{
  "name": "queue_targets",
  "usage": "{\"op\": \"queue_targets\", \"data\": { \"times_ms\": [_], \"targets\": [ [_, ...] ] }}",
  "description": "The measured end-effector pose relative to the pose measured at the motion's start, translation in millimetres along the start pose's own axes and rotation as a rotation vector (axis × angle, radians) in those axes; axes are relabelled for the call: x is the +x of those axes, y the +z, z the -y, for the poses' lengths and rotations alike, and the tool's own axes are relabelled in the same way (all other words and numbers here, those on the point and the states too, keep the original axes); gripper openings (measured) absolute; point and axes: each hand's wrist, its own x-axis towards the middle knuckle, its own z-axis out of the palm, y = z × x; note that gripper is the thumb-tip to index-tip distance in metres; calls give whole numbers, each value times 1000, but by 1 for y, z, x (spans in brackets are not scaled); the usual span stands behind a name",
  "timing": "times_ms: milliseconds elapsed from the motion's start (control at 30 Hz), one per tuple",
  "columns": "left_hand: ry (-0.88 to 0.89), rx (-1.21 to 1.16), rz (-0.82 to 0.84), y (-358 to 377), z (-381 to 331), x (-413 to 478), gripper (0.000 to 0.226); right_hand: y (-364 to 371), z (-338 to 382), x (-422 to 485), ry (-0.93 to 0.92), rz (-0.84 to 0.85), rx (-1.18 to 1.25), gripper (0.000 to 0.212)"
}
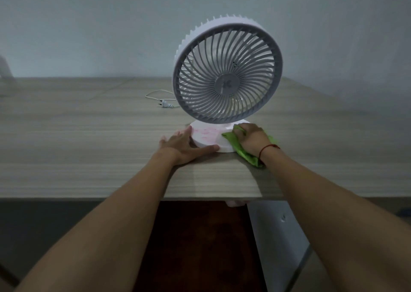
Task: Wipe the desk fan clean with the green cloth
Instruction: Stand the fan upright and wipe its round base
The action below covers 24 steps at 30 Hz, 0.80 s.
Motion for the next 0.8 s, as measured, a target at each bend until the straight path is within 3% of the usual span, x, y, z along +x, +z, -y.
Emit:
{"op": "queue_targets", "data": {
  "times_ms": [167,333,467,533,600,667,700,733,800],
  "targets": [
    [-7,-21,-13,3,0,1,140,14,17,-6,-92,-9,-34,37],
    [14,-17,-19,-2,-3,-8,130,8,19,-37,-178,5,203,30],
    [84,-186,-89,-8,-7,-26,100,-9,15,-53,-142,111,472,22],
    [57,-287,-201,-5,-10,-38,82,-21,10,-55,-90,103,630,40],
    [-41,-427,-334,-2,-18,-47,57,-31,2,-58,-11,-8,679,48],
    [-60,-525,-411,0,-31,-54,33,-38,-9,-62,122,-160,530,38],
    [-41,-545,-417,1,-39,-57,32,-40,-14,-66,204,-194,377,31],
    [-33,-557,-402,4,-47,-59,39,-40,-17,-71,278,-182,220,31],
    [-63,-548,-301,7,-62,-63,60,-39,-14,-79,354,-79,29,52]
  ]
}}
